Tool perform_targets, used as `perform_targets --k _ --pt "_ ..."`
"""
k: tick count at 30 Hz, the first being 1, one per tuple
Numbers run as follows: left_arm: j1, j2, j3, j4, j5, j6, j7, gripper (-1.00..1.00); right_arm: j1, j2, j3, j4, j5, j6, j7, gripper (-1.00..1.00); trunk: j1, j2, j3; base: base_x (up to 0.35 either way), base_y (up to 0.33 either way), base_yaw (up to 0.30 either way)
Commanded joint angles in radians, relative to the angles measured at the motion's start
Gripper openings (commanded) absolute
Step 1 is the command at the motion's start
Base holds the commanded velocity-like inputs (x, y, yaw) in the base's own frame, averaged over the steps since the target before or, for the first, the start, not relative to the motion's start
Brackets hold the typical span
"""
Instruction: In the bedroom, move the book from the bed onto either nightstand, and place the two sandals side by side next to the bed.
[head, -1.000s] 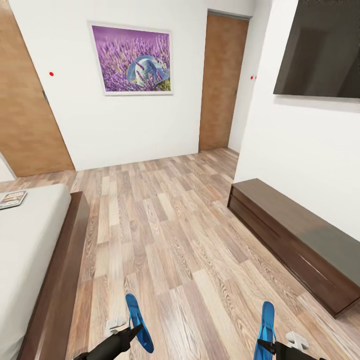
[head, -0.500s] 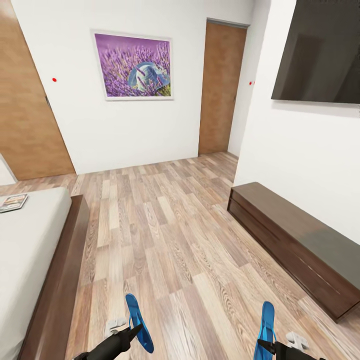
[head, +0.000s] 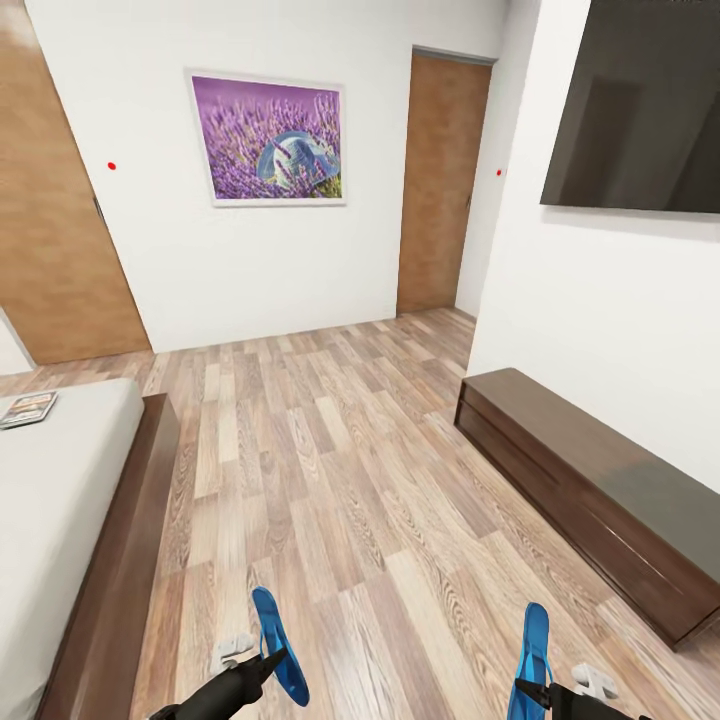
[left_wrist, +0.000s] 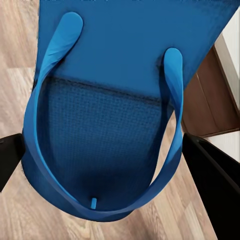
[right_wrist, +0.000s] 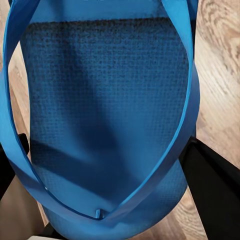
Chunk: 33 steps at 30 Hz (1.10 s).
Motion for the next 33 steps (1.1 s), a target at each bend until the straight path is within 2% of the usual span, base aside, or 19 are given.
perform_targets --k 1,20,33 --pt "-0.001 -0.002 0.003 0.001 0.002 0.001 -0.005 -1.00 0.000 0.000 -0.008 0.000 -0.001 0.010 0.003 -1.00 0.000 0.000 0.000 0.000 0.000 0.000" --pt "-0.001 -0.005 0.004 0.001 0.002 0.001 -0.005 -1.00 0.000 0.000 -0.008 0.000 -0.001 0.010 0.003 -1.00 0.000 0.000 0.028 0.000 0.000 0.000" --pt "-0.001 -0.006 0.004 0.001 0.002 0.001 -0.005 -1.00 0.000 0.000 -0.008 0.000 -0.001 0.010 0.004 -1.00 0.000 0.000 0.032 0.000 0.000 0.000"
